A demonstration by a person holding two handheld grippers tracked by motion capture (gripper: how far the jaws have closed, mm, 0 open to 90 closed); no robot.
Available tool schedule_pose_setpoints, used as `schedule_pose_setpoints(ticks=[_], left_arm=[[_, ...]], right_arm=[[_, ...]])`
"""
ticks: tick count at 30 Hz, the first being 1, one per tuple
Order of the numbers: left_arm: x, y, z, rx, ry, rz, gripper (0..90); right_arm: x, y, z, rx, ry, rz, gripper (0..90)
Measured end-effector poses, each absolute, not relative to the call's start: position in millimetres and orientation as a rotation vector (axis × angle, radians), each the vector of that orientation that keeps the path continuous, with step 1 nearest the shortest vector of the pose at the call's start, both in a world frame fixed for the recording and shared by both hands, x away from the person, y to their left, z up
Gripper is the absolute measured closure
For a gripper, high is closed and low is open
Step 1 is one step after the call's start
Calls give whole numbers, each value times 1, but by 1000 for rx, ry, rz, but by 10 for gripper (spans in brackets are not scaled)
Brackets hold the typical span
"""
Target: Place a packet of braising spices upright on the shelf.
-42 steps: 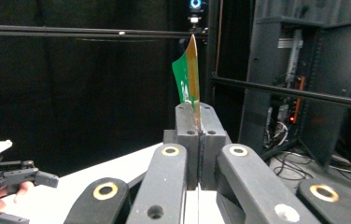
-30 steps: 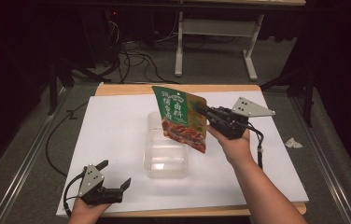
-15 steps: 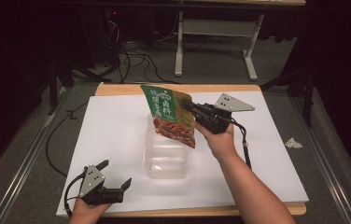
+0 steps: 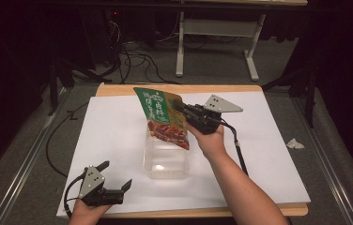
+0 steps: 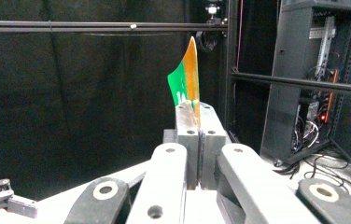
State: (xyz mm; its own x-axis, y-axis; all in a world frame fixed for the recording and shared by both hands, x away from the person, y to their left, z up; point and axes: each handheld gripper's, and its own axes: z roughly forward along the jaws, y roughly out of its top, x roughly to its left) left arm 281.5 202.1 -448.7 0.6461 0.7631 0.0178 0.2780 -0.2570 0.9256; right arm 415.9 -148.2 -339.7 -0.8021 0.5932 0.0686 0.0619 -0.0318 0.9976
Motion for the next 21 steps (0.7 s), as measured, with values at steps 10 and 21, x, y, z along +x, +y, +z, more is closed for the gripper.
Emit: schedule_pose_setpoints(ticks=[10,21], left_arm=[[282,200,-450,1836,822,570,4],[282,200,-450,1835,818,571,4]], right_arm=[[418,-144,-344,740,1845,1934,900],[425,-146,-357,788,1860,1906,900]])
